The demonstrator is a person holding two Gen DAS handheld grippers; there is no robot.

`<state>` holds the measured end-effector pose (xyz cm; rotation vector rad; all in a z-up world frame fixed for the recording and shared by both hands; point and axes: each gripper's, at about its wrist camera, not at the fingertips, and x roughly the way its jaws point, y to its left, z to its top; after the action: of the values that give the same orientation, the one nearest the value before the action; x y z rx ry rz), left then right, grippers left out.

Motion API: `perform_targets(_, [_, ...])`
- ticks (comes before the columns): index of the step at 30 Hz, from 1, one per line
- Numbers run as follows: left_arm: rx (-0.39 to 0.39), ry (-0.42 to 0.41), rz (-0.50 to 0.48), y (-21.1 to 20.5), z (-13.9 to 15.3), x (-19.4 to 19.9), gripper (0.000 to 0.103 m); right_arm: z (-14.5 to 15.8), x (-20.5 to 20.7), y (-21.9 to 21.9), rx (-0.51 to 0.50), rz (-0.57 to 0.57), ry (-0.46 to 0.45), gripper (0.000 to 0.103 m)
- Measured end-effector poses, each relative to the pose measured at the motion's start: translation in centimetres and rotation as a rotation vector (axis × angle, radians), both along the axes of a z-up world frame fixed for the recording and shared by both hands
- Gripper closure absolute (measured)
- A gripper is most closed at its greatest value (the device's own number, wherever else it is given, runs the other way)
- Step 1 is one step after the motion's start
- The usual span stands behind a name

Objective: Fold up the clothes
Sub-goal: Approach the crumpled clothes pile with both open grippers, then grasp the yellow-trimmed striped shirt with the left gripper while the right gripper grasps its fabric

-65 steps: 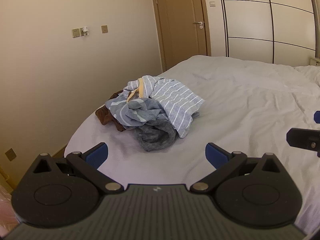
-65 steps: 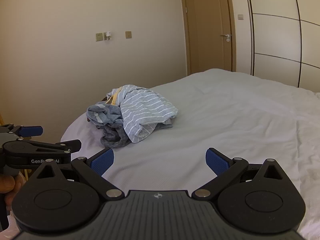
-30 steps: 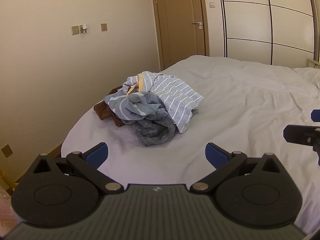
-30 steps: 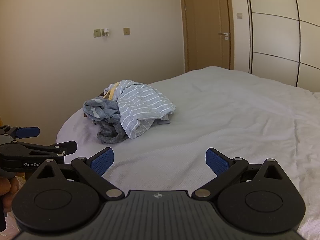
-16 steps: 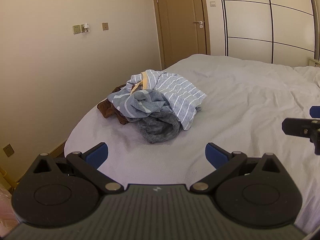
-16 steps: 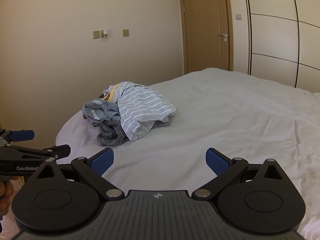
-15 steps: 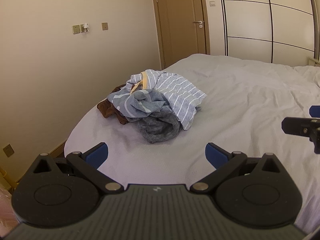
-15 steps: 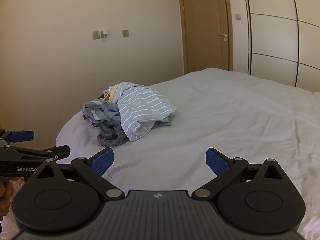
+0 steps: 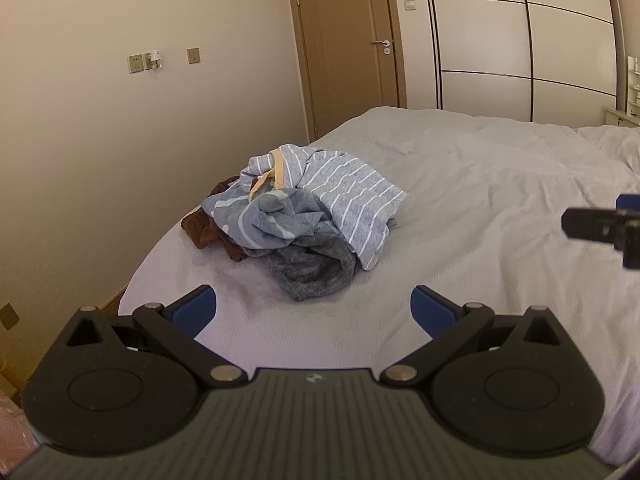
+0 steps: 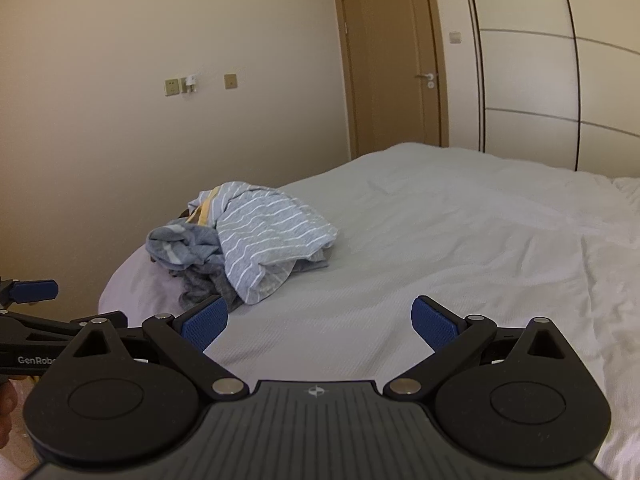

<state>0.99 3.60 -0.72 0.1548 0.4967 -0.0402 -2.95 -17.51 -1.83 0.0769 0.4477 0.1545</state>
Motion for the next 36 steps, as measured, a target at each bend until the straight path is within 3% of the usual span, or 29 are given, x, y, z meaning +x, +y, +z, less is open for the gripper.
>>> perform_targets(9, [-0.020, -0.009, -0.012, 1.3, -0.1, 2.1, 0.001, -0.2, 1.8, -0.1, -0.006, -0.032, 0.001, 0.002])
perform_targets(21, [-0.042, -0.038, -0.035, 3.5, 0.3, 5.9, 0.001, -1.9, 4.5, 2.1, -0.034, 0.026, 0.029, 0.002])
perform_targets(28, [-0.015, -0.073, -0.069, 4.4, 1.3, 11.5, 0.001, -2.6, 8.1, 4.1, -0.102, 0.101, -0.002, 0.002])
perform_targets(36, [0.012, -0.039, -0.106, 4.4, 0.9, 20.3, 0.002, -4.3, 13.9, 6.5, -0.198, 0.191, -0.046, 0.007])
